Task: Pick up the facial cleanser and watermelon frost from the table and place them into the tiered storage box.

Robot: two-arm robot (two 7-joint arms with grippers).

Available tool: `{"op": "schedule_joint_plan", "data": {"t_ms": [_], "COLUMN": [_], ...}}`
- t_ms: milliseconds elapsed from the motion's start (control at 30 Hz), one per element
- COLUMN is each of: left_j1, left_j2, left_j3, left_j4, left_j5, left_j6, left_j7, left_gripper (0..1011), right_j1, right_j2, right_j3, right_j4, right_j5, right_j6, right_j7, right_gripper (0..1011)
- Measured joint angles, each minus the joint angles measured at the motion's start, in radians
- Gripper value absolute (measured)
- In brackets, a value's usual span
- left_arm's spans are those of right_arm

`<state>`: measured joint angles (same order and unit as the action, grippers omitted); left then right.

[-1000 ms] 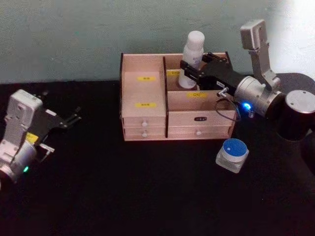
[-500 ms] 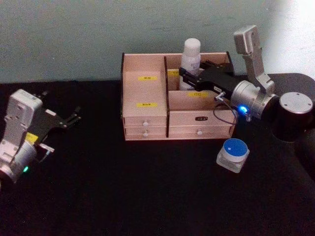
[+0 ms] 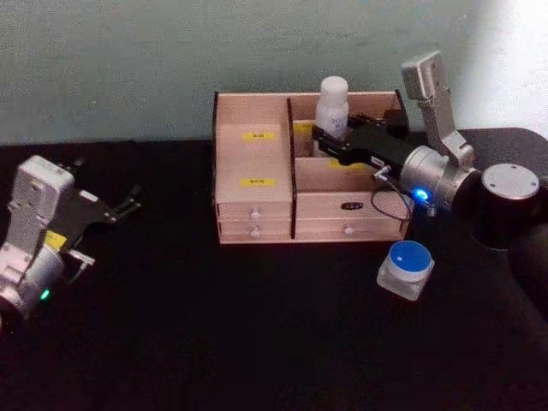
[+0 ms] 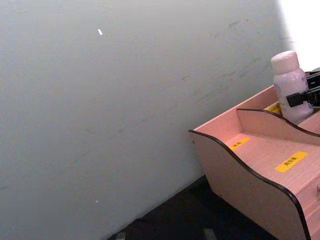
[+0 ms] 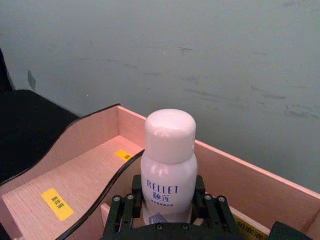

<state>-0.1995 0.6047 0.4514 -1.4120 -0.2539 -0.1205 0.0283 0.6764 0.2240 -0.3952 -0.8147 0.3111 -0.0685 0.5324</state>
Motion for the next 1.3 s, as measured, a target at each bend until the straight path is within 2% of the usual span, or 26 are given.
{"op": "schedule_joint_plan", "data": {"t_ms": [533,600,967,1067,1300], "left_j1": [0.0,0.0,0.0,0.0,0.0], "left_j2": [0.0,0.0,0.0,0.0,0.0], "left_j3": [0.0,0.0,0.0,0.0,0.0], "left_j4": [0.0,0.0,0.0,0.0,0.0], "left_j5": [0.0,0.0,0.0,0.0,0.0], "left_j6": [0.0,0.0,0.0,0.0,0.0], "left_j7": [0.0,0.0,0.0,0.0,0.0], "left_gripper": [1001,1001,1001,1001,1001], "right_j1": [0.0,-0.001,-0.001,-0.001,-0.003], "right_j2": [0.001,0.001,0.001,0.001,0.002], "right_j3": [0.001,0.001,0.0,0.0,0.0], "right_j4": [0.0,0.0,-0.001,-0.001,-0.007], "right_j5": [-0.001,-0.001,-0.001,-0.001,-0.001], "right_j6": [-0.001,0.0,0.001,0.001,0.001], "right_j7": [-0.001,-0.002,-0.002,-0.002,-0.002], "right_gripper": [591,613,963,1002,1000]}}
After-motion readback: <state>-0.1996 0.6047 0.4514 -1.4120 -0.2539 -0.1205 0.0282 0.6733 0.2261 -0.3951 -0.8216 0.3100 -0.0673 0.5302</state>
